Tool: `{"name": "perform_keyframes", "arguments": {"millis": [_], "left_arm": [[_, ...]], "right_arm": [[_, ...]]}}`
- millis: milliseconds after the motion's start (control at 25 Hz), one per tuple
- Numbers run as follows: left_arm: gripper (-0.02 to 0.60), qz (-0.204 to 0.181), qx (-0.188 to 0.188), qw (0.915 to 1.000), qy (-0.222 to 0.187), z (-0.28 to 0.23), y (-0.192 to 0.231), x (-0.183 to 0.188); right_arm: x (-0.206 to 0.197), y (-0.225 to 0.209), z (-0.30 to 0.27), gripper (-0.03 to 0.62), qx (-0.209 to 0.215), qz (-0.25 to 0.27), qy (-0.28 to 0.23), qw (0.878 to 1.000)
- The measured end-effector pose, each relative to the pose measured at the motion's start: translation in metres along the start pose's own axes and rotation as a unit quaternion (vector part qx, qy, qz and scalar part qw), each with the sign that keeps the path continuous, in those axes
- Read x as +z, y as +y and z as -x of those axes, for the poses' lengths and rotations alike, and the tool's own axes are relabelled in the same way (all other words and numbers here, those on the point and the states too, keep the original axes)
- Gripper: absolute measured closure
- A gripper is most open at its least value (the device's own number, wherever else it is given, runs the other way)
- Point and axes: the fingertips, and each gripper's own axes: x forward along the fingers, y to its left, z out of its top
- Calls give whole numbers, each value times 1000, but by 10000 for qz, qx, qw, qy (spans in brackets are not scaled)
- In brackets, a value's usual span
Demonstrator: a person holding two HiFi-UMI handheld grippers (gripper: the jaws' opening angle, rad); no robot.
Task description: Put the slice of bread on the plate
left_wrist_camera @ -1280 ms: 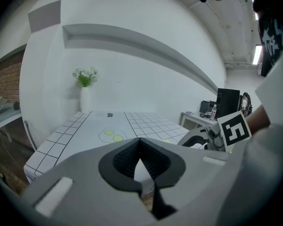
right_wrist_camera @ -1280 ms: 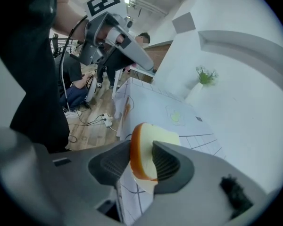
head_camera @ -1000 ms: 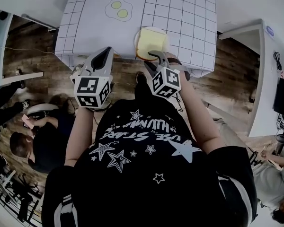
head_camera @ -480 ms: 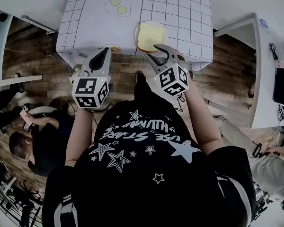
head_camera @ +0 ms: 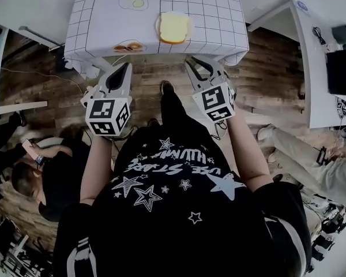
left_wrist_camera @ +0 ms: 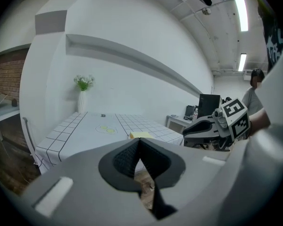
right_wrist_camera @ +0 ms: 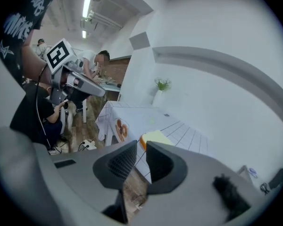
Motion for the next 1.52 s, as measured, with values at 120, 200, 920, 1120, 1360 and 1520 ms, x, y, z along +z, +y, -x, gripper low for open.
{"name": "perform_keyframes", "arguments": {"millis": [120,200,920,1120,1360,1520], "left_arm": [[572,-2,-204,9998,-2,11,-14,-9],[572,-9,-320,9995,11,17,-22,-14],[572,-166,-257,9995,-20,64,-98,-22],[572,-152,-225,9996,43,85,-145,-36],[572,-266,-285,9992,-46,115,-204,-49],[572,-420,-286,9985,-219,138,-242,-51]], "right_arm": [[-14,13,28,549,-329,-57,185,9993],[-19,20,47,566,-514,-50,262,9983],[-32,40,141,580,-518,-660,-220,9962],[-53,48,187,580,-479,-818,-314,9950],[-72,70,243,580,-475,-772,-451,9949],[-80,85,282,580,-467,-609,-565,9954]]}}
